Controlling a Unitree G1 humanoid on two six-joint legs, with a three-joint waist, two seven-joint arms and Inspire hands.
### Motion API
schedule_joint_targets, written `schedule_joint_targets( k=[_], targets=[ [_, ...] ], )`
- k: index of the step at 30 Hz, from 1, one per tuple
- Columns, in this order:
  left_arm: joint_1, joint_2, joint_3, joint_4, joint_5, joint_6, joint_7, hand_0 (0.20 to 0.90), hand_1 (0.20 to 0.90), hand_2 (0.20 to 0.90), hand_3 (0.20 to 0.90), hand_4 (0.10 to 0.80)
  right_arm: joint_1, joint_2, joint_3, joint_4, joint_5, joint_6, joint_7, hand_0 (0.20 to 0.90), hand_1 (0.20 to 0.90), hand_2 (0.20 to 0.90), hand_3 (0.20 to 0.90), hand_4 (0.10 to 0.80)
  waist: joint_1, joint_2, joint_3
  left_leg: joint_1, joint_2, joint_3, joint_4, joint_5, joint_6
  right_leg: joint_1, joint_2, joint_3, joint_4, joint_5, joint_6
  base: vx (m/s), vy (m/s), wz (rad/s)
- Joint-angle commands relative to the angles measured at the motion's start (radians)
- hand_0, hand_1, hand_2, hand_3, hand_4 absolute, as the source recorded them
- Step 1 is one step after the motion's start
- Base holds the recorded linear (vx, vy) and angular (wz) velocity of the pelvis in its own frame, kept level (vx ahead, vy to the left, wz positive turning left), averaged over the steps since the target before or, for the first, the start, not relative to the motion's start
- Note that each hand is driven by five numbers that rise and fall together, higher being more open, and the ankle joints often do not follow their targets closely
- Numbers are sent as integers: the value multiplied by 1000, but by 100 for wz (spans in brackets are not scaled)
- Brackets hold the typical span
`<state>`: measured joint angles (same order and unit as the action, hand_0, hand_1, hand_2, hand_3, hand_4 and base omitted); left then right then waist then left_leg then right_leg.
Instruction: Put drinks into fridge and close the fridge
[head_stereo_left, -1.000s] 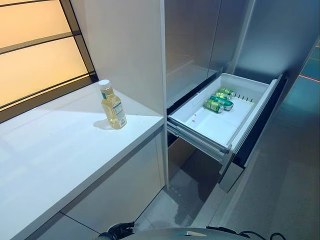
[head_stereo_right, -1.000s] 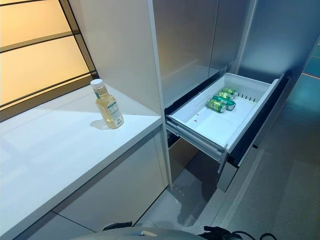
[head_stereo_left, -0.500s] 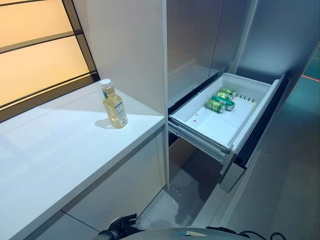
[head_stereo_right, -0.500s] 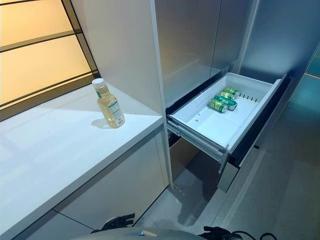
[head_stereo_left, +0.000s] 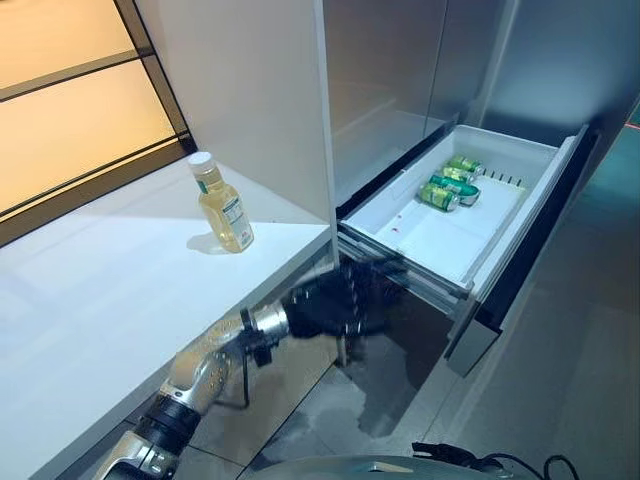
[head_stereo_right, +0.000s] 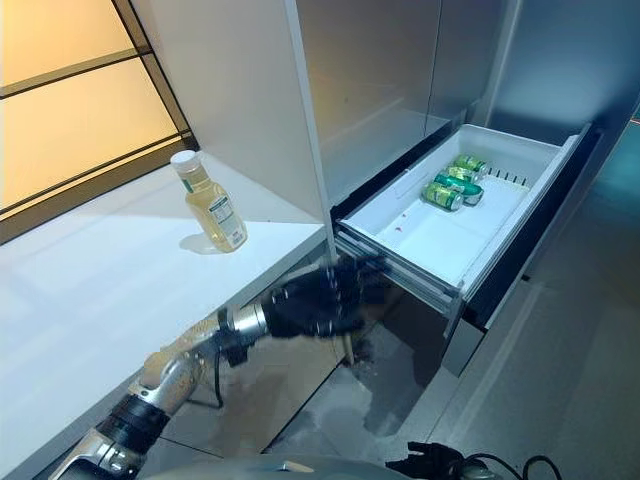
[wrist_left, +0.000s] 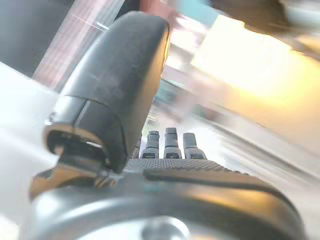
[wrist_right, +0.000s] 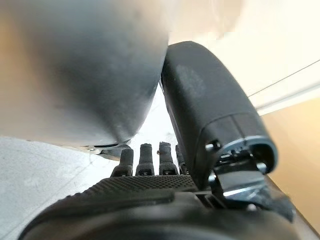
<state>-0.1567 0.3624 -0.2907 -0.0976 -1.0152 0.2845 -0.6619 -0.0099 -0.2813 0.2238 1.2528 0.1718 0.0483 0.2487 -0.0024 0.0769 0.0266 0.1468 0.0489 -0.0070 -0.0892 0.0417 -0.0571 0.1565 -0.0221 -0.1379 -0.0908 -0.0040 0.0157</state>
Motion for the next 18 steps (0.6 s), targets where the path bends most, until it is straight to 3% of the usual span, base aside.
schedule_joint_targets(
  k=[1, 3, 5, 7, 10, 18],
  targets=[
    [-131, -4, 173, -120, -42, -414, 274, 900, 900, 900, 900, 800, 17, 59, 61, 37, -12, -18, -31, 900, 900, 900, 900, 800, 8, -65, -32, -18, -92, 18, 2, -59, 96, -32, 0, 61, 23, 33, 20, 23, -46, 3],
    [-156, 29, 255, -133, 197, -650, 424, 900, 900, 900, 900, 800, 31, 77, 73, 43, 10, -30, -46, 900, 900, 900, 900, 800, 16, -77, -36, -16, -94, 4, 2, -60, 96, -22, 1, 51, 16, 30, 17, 26, -54, 0],
    [-165, 44, 302, -152, 304, -721, 498, 900, 900, 900, 900, 800, 38, 86, 77, 51, 23, -41, -51, 900, 900, 900, 900, 800, 23, -83, -41, -16, -95, -2, 2, -60, 94, -18, 2, 44, 15, 25, 15, 23, -35, 2],
    [-175, 64, 344, -180, 538, -792, 650, 900, 900, 900, 900, 800, 37, 92, 84, 60, 29, -46, -52, 900, 900, 900, 900, 800, 29, -89, -49, -18, -95, -8, 2, -60, 92, -15, 4, 37, 13, 20, 11, 16, -21, 10],
    [-210, 97, 339, -173, 689, -773, 770, 900, 900, 900, 900, 800, 31, 100, 97, 72, 39, -53, -57, 900, 900, 900, 900, 800, 28, -91, -58, -18, -96, -12, 2, -60, 93, -15, 6, 33, 14, 16, 8, 15, -5, 11],
    [-249, 159, 281, -102, 880, -665, 960, 900, 900, 900, 900, 800, 19, 94, 101, 82, 17, -45, -49, 900, 900, 900, 900, 800, 16, -84, -66, -13, -92, 2, 2, -65, 92, -18, 7, 40, 22, 10, 11, 8, 9, 1]
  ],
)
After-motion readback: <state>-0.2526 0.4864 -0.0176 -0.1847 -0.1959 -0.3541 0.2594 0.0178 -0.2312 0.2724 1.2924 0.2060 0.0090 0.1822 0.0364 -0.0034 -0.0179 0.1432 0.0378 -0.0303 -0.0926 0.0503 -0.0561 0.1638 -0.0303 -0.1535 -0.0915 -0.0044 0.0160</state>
